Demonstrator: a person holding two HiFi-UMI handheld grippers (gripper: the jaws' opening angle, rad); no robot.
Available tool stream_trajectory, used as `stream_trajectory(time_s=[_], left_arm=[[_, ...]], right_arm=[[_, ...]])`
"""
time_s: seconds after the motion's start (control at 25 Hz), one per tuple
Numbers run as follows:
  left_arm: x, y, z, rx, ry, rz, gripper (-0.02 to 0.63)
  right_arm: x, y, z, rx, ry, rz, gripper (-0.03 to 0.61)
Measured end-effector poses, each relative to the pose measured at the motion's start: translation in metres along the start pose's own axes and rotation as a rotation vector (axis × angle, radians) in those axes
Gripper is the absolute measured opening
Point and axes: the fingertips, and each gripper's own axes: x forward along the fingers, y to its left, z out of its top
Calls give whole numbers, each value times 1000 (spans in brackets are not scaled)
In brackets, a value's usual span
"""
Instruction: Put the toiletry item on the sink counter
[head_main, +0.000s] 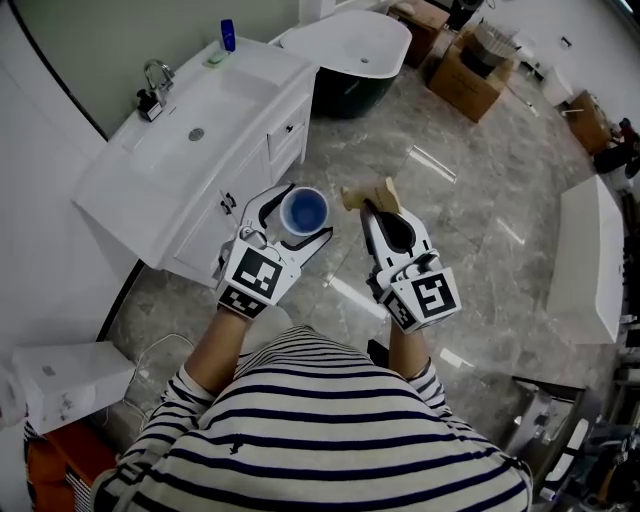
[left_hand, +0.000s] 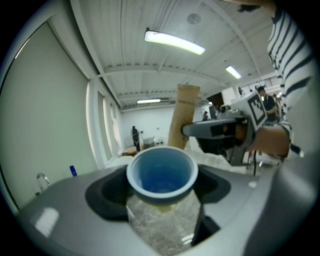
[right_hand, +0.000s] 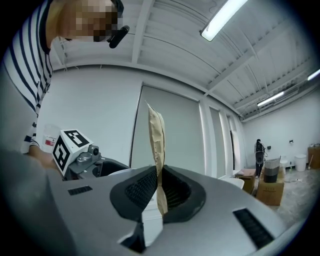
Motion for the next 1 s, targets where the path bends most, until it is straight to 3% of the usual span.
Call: stream_trajectory(time_s=[0.32, 0.76, 1.0], left_arm=[[41, 66, -22, -42, 7, -4, 374], [89, 202, -22, -48, -29, 16, 374], [108, 248, -29, -52, -35, 9, 374]], right_arm=[[77, -29, -13, 12, 14, 17, 29], [209, -65, -8, -13, 16, 32, 29], [257, -77, -6, -29, 8, 28, 29]])
